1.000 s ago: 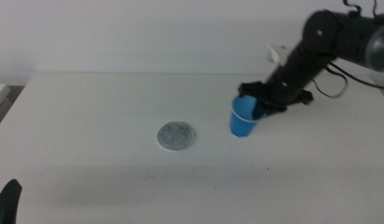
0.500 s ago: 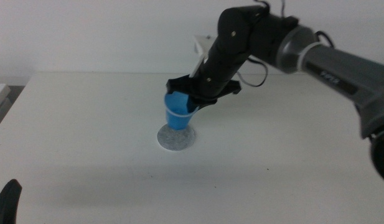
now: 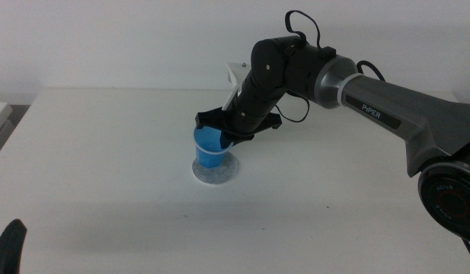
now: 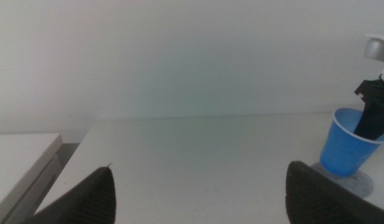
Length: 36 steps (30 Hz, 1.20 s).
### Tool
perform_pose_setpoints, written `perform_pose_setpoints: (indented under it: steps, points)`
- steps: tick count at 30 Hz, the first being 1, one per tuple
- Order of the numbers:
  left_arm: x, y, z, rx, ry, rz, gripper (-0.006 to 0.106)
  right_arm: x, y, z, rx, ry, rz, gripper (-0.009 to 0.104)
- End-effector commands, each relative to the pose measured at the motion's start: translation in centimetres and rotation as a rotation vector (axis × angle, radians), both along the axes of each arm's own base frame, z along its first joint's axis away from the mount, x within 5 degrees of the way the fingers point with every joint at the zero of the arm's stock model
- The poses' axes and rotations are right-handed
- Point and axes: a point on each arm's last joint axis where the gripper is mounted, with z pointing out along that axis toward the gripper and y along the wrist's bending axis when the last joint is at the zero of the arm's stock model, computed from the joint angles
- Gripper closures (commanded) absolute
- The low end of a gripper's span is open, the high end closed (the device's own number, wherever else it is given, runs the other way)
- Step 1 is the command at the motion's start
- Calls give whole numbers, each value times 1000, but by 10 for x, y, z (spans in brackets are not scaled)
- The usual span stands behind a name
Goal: Place an empty cup on a cup mat.
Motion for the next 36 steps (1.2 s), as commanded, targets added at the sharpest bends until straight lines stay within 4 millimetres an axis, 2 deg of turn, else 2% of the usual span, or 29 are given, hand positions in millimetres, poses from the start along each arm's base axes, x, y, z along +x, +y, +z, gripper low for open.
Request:
perform_pose_setpoints:
  steps: [1, 22, 36]
  points:
    - [0, 0, 2, -6, -17, -2, 7, 2, 1, 5, -1, -46, 6, 97]
    - [0, 0, 2, -6, -17, -2, 7, 2, -1, -3, -41, -21, -1, 97]
    - [0, 0, 2, -6, -17, -2, 7, 1, -3, -3, -55, -4, 3, 69]
